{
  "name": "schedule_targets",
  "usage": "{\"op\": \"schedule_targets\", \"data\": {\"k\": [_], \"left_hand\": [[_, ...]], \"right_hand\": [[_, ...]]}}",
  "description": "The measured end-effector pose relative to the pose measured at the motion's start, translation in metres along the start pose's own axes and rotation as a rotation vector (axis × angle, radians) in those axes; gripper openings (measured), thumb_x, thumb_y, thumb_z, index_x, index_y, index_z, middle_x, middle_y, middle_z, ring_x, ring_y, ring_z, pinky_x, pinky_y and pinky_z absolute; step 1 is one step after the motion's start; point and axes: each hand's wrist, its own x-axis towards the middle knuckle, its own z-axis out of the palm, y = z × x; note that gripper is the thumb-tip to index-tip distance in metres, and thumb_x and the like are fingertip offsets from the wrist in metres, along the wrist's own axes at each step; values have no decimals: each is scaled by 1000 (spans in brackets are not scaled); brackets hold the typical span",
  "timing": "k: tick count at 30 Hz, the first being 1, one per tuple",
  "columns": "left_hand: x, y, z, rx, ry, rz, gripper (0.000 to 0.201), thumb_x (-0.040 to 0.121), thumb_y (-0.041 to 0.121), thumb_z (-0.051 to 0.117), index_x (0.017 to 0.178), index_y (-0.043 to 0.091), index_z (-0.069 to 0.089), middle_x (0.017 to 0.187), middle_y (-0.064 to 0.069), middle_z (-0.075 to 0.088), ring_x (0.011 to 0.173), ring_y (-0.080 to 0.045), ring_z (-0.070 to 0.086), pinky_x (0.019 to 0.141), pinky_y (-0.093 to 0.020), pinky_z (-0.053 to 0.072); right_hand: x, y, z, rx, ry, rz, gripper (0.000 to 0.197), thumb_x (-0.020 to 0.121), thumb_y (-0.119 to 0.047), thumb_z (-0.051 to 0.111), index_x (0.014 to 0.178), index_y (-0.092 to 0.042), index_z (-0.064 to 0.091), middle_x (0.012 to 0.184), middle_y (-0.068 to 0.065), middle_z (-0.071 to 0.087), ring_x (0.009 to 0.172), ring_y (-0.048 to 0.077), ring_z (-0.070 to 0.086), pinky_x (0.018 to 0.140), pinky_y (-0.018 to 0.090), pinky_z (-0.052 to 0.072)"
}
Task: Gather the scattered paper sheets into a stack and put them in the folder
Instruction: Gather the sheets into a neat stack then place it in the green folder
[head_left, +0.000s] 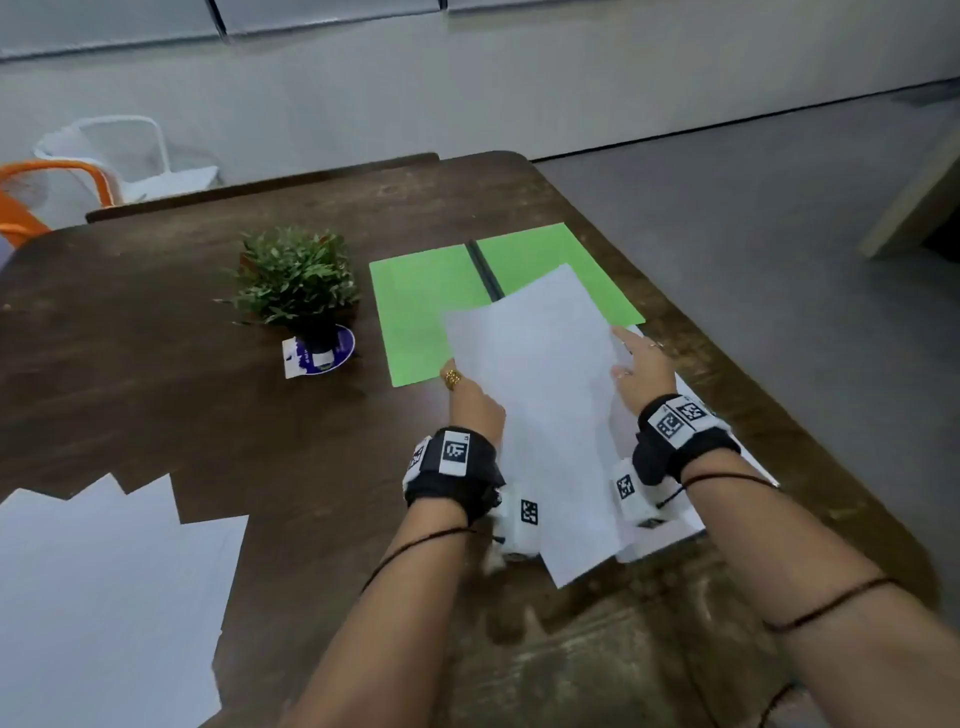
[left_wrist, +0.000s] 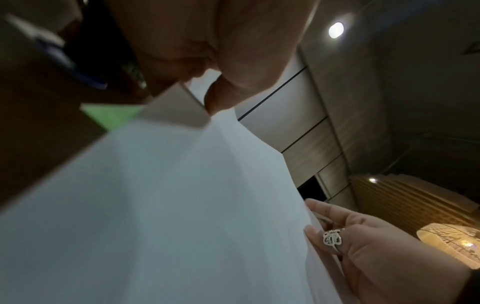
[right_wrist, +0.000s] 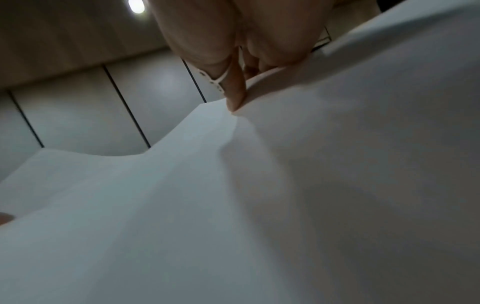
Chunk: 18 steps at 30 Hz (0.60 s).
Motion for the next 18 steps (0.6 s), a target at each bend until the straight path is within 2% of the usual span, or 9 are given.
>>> {"op": "schedule_targets", "data": {"k": [2, 3, 4, 5, 6, 8, 10, 14, 18], "left_hand": [[17, -5, 41, 527, -62, 52, 35, 97, 21, 41, 131, 16, 50, 131, -2, 54, 130, -30, 40, 109, -53, 24], [19, -1, 69, 440, -86, -32, 38, 97, 19, 41, 134, 15, 46, 135, -4, 51, 130, -30, 40, 108, -46, 28], [23, -1, 88, 150, -107, -117, 40, 97, 13, 41, 137, 11, 42, 138, -9, 48, 130, -31, 40, 101, -27, 34], [25, 0, 99, 6, -135, -119, 44, 95, 5, 41, 140, 7, 36, 142, -15, 42, 130, -33, 39, 85, -8, 29], [30, 0, 111, -4, -98, -71, 48, 95, 0, 39, 142, 3, 31, 144, -19, 37, 130, -35, 38, 71, -4, 23], [42, 1, 134, 135, -96, -59, 45, 98, 3, 36, 142, 1, 29, 143, -23, 36, 129, -35, 39, 69, -7, 27], [46, 0, 149, 159, -82, -83, 47, 97, 6, 41, 142, 0, 28, 141, -22, 38, 127, -35, 40, 90, -25, 38], [29, -6, 145, 358, 57, -37, 91, 88, 31, 61, 150, 15, -4, 146, -13, 24, 128, -32, 30, 103, -40, 31], [16, -29, 113, 420, 130, 14, 97, 84, 38, 63, 150, 25, -7, 153, -13, 11, 137, -34, 17, 108, -47, 28]], "right_hand": [[10, 34, -7, -148, -77, 83, 59, 89, 4, 46, 144, -9, 34, 136, 22, 44, 127, 31, 41, 101, 28, 30], [13, 49, -11, -199, -110, 111, 59, 89, 4, 45, 145, -9, 31, 136, 23, 43, 126, 32, 40, 100, 28, 30], [16, 62, -15, -238, -134, 130, 60, 89, 3, 45, 146, -10, 30, 136, 24, 42, 126, 33, 41, 99, 28, 30], [19, 74, -18, -266, -153, 150, 61, 89, 3, 44, 146, -11, 29, 137, 24, 40, 125, 33, 41, 99, 28, 31], [22, 83, -21, -283, -167, 164, 61, 89, 4, 43, 146, -11, 29, 138, 23, 39, 124, 33, 42, 98, 27, 31], [29, 99, -25, -304, -189, 178, 59, 89, 5, 42, 145, -10, 30, 137, 23, 38, 121, 33, 44, 94, 26, 33], [33, 110, -24, -371, -227, 175, 57, 90, -1, 46, 144, -9, 29, 138, 22, 37, 122, 34, 42, 94, 28, 33], [30, 114, -15, -573, -259, 92, 76, 89, -36, 58, 149, -21, 13, 155, 14, 11, 140, 32, 14, 111, 39, 21], [14, 83, 10, -509, -349, -112, 73, 93, -38, 52, 150, -24, 9, 158, 8, -3, 145, 27, -3, 116, 39, 10]]}}
